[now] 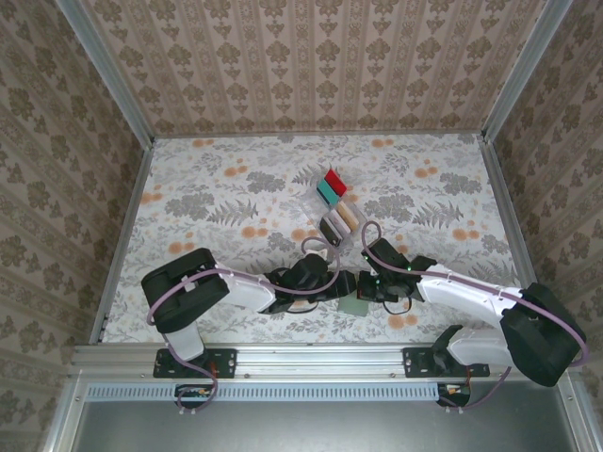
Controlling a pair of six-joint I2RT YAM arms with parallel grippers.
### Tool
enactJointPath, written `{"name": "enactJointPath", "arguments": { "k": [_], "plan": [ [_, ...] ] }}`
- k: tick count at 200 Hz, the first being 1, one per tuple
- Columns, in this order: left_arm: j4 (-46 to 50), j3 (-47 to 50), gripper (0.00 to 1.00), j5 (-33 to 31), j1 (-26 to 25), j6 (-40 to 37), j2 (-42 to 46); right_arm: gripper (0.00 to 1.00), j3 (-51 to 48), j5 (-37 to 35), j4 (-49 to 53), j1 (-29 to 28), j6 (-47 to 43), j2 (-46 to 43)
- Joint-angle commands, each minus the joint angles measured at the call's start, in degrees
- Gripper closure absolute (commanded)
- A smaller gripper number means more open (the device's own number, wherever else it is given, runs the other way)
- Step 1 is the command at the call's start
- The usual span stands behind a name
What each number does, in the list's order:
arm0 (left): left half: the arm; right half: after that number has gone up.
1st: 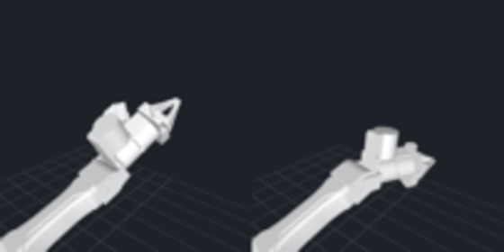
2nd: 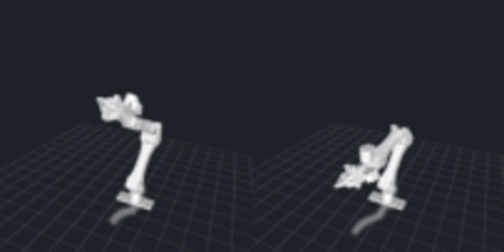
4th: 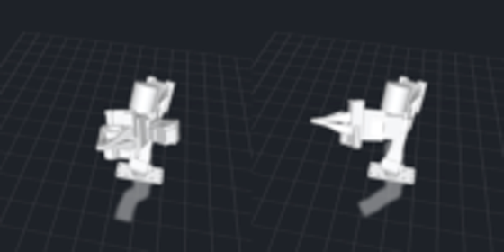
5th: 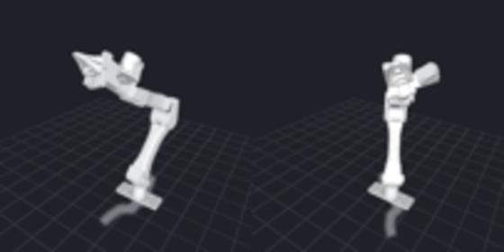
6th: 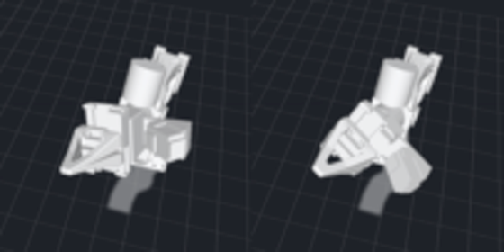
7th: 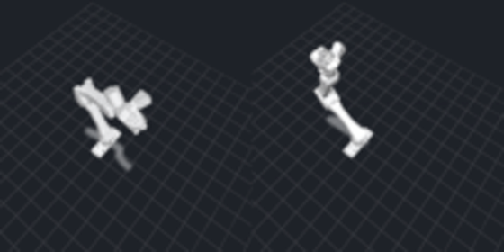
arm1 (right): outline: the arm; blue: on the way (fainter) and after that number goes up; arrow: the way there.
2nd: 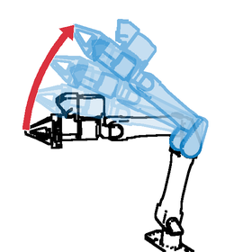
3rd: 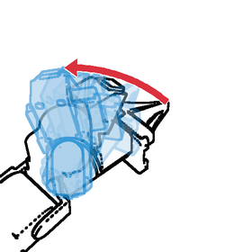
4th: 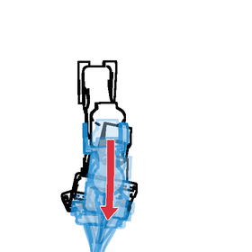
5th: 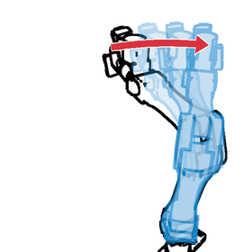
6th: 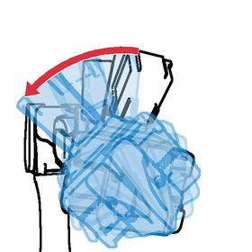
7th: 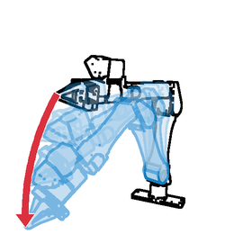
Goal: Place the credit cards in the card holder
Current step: Open the button on the card holder.
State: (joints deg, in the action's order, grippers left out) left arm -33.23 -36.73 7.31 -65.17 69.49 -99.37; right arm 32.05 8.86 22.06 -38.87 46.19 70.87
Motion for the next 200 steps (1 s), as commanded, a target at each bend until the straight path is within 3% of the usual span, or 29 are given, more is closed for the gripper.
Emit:
{"name": "enactJointPath", "arguments": {
  "k": [1, 200],
  "plan": [
    [0.1, -0.4, 0.43, 0.0, -1.0, 1.4, -1.7, 1.00, -1.0, 3.1, -3.2, -0.2, -0.5, 0.7],
    [-0.8, 0.4, 0.40, -0.4, -1.1, 3.7, -2.1, 1.00, -1.8, 4.9, -6.8, -0.3, -0.3, 2.4]
  ]
}}
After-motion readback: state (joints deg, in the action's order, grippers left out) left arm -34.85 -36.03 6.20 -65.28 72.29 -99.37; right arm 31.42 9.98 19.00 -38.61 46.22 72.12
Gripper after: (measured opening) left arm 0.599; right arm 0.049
